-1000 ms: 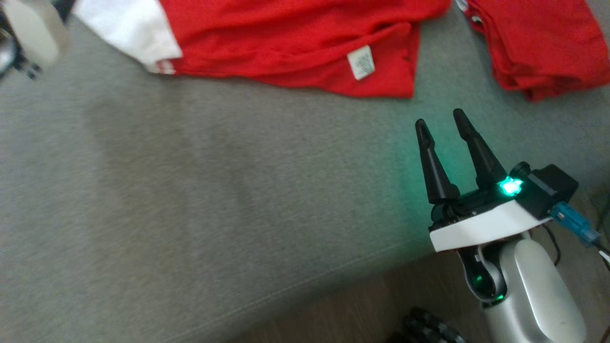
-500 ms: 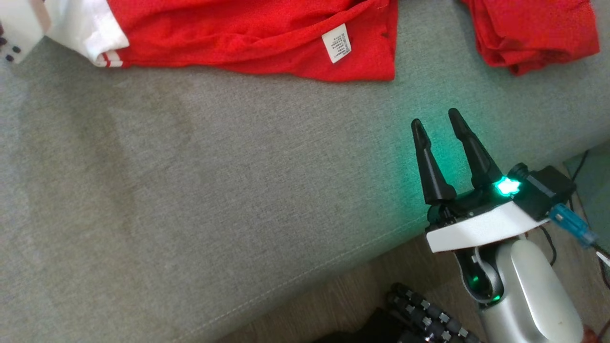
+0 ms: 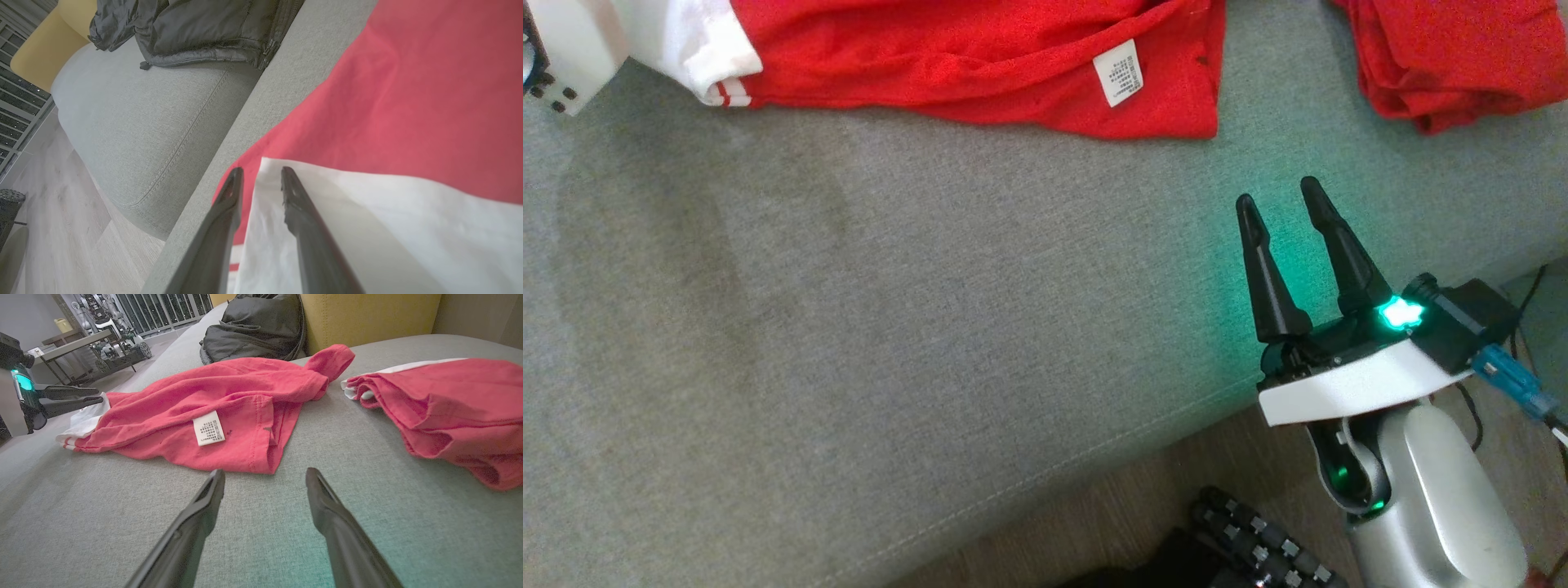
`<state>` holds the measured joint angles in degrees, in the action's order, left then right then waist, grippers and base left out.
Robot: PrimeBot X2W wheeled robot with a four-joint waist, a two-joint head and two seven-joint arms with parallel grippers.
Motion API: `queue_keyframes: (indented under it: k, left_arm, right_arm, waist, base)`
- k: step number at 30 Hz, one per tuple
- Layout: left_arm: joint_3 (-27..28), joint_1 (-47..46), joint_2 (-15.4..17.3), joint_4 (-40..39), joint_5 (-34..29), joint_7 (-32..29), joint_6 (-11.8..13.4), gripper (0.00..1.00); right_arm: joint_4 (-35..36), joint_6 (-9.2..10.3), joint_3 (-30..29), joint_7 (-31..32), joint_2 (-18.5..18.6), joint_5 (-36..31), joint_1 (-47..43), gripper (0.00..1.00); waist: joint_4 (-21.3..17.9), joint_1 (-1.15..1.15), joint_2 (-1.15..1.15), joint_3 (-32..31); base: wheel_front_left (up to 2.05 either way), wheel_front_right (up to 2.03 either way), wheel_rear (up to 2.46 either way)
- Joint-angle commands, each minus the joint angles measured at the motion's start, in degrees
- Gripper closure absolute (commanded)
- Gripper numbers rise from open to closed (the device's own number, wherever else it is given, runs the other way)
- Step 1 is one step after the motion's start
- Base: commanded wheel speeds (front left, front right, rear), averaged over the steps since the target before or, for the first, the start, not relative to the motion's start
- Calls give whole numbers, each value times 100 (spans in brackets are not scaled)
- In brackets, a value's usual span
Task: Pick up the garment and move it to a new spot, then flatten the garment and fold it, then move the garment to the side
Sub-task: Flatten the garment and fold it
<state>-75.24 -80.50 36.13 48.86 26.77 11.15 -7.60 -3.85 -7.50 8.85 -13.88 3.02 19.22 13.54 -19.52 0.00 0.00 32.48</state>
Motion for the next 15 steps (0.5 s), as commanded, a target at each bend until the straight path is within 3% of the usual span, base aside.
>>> queue_keyframes:
  k: [1,3,5,6,8,10,15]
  left_arm:
    - [196,-258,151,-9,-30,40,11,45]
    - [193,-276,165,-2,-60,25,11,38]
    - [192,-273,176,1,-96,-7,11,43]
    - [191,-265,180,1,-113,-33,11,52]
    - [191,-229,189,-16,-128,-78,11,60]
    - [190,-186,209,-71,-108,-117,11,100]
    - [190,-165,259,-252,-248,-121,11,100]
  right_arm:
    - [209,1,88,-44,-14,-1,29,0]
    - [221,1,105,-32,-14,1,46,0]
    - [228,1,121,-29,-14,12,60,0]
    - [227,1,129,-28,-14,21,67,0]
    - [220,1,140,-30,-14,38,77,0]
    - [209,1,120,-35,-14,42,81,0]
    - [176,1,39,-49,-14,14,86,0]
  waist:
    - [-16,0,0,16]
    - [-37,0,0,34]
    - [-60,0,0,46]
    - [-73,0,0,50]
    - [-99,0,0,49]
    - [-119,0,0,46]
    - [-107,0,0,27]
  base:
    - [0,0,0]
    - [0,0,0]
    - [0,0,0]
    - [0,0,0]
    - [0,0,0]
    - [0,0,0]
    - [0,0,0]
